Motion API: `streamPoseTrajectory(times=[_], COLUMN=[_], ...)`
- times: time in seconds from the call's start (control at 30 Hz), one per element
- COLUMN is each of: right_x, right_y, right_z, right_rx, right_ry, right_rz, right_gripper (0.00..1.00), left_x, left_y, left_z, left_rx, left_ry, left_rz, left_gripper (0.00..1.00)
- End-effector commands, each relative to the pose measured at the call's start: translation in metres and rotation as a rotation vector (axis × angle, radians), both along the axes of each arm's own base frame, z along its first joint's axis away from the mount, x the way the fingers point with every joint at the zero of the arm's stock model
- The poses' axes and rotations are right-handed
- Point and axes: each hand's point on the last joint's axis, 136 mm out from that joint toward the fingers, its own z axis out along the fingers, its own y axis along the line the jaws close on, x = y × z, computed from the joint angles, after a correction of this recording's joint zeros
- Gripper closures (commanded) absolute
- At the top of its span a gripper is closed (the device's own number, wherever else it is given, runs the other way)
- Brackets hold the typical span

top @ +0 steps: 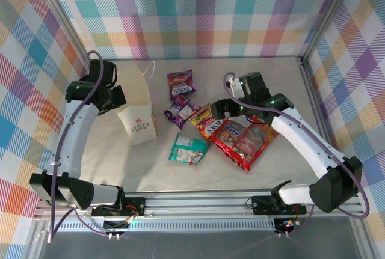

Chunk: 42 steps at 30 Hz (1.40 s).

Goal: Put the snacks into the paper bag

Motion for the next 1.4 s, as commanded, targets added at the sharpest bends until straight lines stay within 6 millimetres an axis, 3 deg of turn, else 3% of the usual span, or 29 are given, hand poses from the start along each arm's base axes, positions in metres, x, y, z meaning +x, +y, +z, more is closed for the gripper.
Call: streamPoseTrajectory(times=[0.0,0.4,0.57,0.9,1.17,1.27,1.37], right_x=[0.001,0.004,0.003,0.003,0.005,0.004,0.003], right_y=[-0.002,0.000,0.000,0.000,-0.002,0.000,0.000], right_z=[0.003,0.004,0.004,-0.001,-0.003,-0.003,-0.004], right_rx=[-0.012,-0.002,-0.005,-0.016,-0.029,-0.026,-0.029], right_ry=[0.009,0.011,0.013,0.022,0.017,0.021,0.022], right_rz=[-0.023,-0.041,-0.040,-0.043,-0.054,-0.052,-0.052], right_gripper=[0.01,0.01,0.01,0.01,0.01,0.01,0.01], left_x=[0.007,0.014,0.010,0.002,-0.006,-0.010,-0.008], left_y=[-0.005,-0.028,-0.033,-0.024,-0.015,-0.009,-0.010], left_z=[-0.005,0.014,0.006,-0.009,-0.005,-0.003,-0.001], left_rx=[-0.021,-0.072,-0.093,-0.068,-0.025,0.000,-0.026], left_ry=[0.015,-0.024,0.036,0.088,0.105,0.114,0.096], left_rz=[-0.060,-0.258,-0.312,-0.303,-0.305,-0.307,-0.308], left_gripper=[0.92,0.92,0.92,0.88,0.82,0.67,0.64])
